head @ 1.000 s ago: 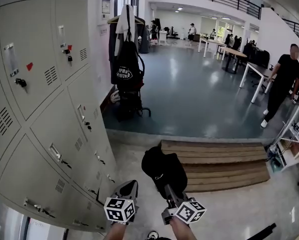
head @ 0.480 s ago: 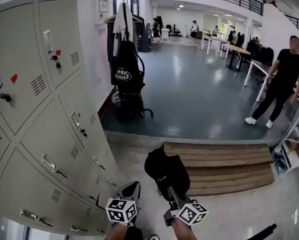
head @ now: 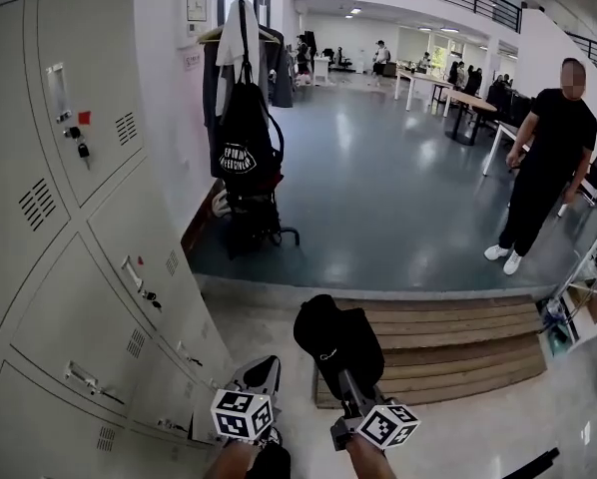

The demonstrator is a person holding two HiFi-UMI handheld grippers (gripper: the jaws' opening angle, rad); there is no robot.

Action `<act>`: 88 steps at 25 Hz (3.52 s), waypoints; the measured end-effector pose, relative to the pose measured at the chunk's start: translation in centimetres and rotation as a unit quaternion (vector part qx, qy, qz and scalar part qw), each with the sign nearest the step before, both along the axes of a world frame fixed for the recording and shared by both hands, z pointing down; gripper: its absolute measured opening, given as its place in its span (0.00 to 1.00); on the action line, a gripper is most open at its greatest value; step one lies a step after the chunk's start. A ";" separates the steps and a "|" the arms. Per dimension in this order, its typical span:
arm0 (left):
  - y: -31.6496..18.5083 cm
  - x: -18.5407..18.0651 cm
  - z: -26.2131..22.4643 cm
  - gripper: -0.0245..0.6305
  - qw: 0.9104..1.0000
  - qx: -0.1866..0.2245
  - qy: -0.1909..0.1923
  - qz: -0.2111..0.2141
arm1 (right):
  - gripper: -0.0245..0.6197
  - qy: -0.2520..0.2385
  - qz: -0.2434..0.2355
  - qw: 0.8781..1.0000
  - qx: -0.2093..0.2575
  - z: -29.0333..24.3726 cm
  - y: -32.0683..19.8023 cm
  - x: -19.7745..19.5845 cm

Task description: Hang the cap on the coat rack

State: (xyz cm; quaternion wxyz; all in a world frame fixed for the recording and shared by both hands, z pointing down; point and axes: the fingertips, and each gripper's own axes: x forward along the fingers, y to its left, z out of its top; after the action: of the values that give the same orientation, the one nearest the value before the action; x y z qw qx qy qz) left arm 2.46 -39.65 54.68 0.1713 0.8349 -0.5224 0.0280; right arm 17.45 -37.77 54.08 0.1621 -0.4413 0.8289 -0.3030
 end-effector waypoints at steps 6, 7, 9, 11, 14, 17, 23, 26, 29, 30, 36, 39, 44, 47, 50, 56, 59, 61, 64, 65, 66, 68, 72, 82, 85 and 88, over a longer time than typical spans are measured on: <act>-8.4 -1.9 -1.3 0.04 1.000 0.002 -0.001 0.016 | 0.07 -0.001 0.016 1.000 0.004 -1.6 -8.1 -2.3; -9.7 -2.4 -1.5 0.04 1.000 0.004 -0.002 0.017 | 0.07 -0.001 0.016 1.000 0.005 -1.7 -9.2 -2.8; -12.2 -3.0 -1.9 0.04 1.000 0.008 -0.007 0.023 | 0.07 -0.001 0.017 1.000 0.008 -2.0 -11.4 -3.8; -14.4 -3.3 -2.4 0.04 0.999 0.013 -0.013 0.031 | 0.07 -0.004 0.021 1.000 0.010 -2.3 -13.5 -4.5; -17.1 -4.5 -3.1 0.04 0.999 0.019 -0.012 0.031 | 0.07 -0.004 0.020 1.000 0.014 -2.8 -16.2 -5.8; -19.2 -6.0 -3.5 0.04 0.999 0.023 -0.015 0.030 | 0.07 -0.005 0.016 1.000 0.018 -3.0 -18.5 -7.4; -22.8 -9.3 -4.3 0.04 0.999 0.031 -0.014 0.019 | 0.07 -0.011 0.010 1.000 0.026 -3.6 -22.5 -10.5; -24.1 -10.4 -4.4 0.04 0.999 0.033 -0.015 0.015 | 0.07 -0.010 0.005 1.000 0.025 -3.5 -23.5 -11.7; -25.1 -11.3 -4.1 0.04 0.999 0.030 -0.011 0.010 | 0.07 -0.007 -0.003 1.000 0.013 -2.6 -24.2 -12.4; -25.5 -11.4 -3.9 0.04 1.000 0.029 -0.008 0.009 | 0.07 -0.007 -0.003 1.000 0.010 -2.4 -24.5 -12.5; -29.4 -11.7 -4.4 0.04 0.999 0.037 -0.012 0.005 | 0.07 -0.010 -0.008 1.000 0.013 -2.1 -28.7 -12.7; -32.7 -11.8 -5.2 0.04 0.999 0.048 -0.019 -0.002 | 0.07 -0.014 -0.017 1.000 0.019 -2.3 -32.2 -12.8; -39.8 -11.2 -7.3 0.04 0.997 0.068 -0.020 -0.012 | 0.07 -0.018 -0.024 0.998 0.047 -4.3 -39.2 -12.0; -44.1 -10.3 -8.5 0.04 0.997 0.076 -0.017 -0.014 | 0.07 -0.023 -0.023 0.998 0.061 -5.6 -43.7 -11.0; -48.0 -9.5 -9.2 0.04 0.996 0.080 -0.017 -0.019 | 0.07 -0.022 -0.028 0.997 0.070 -6.4 -47.9 -10.1; -54.7 -8.0 -10.2 0.04 0.995 0.090 -0.021 -0.025 | 0.07 -0.021 -0.039 0.995 0.089 -7.7 -55.1 -8.5; -57.4 -7.1 -10.9 0.04 0.995 0.093 -0.024 -0.027 | 0.07 -0.023 -0.044 0.994 0.095 -8.5 -57.7 -7.7; -58.9 -6.6 -11.5 0.04 0.995 0.095 -0.028 -0.026 | 0.07 -0.023 -0.046 0.993 0.102 -9.3 -59.1 -7.1; -60.5 -6.2 -12.3 0.04 0.995 0.096 -0.031 -0.026 | 0.07 -0.030 -0.048 0.992 0.114 -10.4 -61.1 -6.6; -60.9 -6.2 -12.5 0.04 0.995 0.095 -0.032 -0.027 | 0.07 -0.033 -0.050 0.991 0.117 -10.6 -61.7 -6.5; -61.3 -6.2 -12.6 0.04 0.995 0.094 -0.033 -0.029 | 0.07 -0.035 -0.052 0.991 0.120 -10.9 -62.1 -6.4; -61.9 -6.0 -12.9 0.04 0.995 0.093 -0.034 -0.031 | 0.07 -0.038 -0.053 0.990 0.126 -11.4 -62.8 -6.1; -63.4 -6.5 -14.1 0.04 0.993 0.100 -0.042 -0.036 | 0.07 -0.044 -0.060 0.987 0.144 -13.0 -64.4 -6.8; -68.0 -10.4 -19.3 0.04 0.986 0.147 -0.065 -0.035 | 0.07 -0.062 -0.097 0.968 0.223 -20.7 -69.7 -12.6; -70.0 -12.1 -22.0 0.04 0.981 0.176 -0.074 -0.039 | 0.07 -0.070 -0.102 0.960 0.249 -23.4 -72.3 -14.7; -72.1 -14.1 -24.5 0.04 0.975 0.198 -0.081 -0.050 | 0.07 -0.080 -0.109 0.952 0.275 -26.1 -74.8 -16.8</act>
State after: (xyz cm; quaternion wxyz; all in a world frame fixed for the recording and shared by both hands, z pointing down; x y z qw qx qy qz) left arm -11.67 -111.80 30.15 -0.0396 0.8201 -0.5707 -0.0169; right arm 0.63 -112.56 27.95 0.3095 -0.2611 0.9073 -0.1132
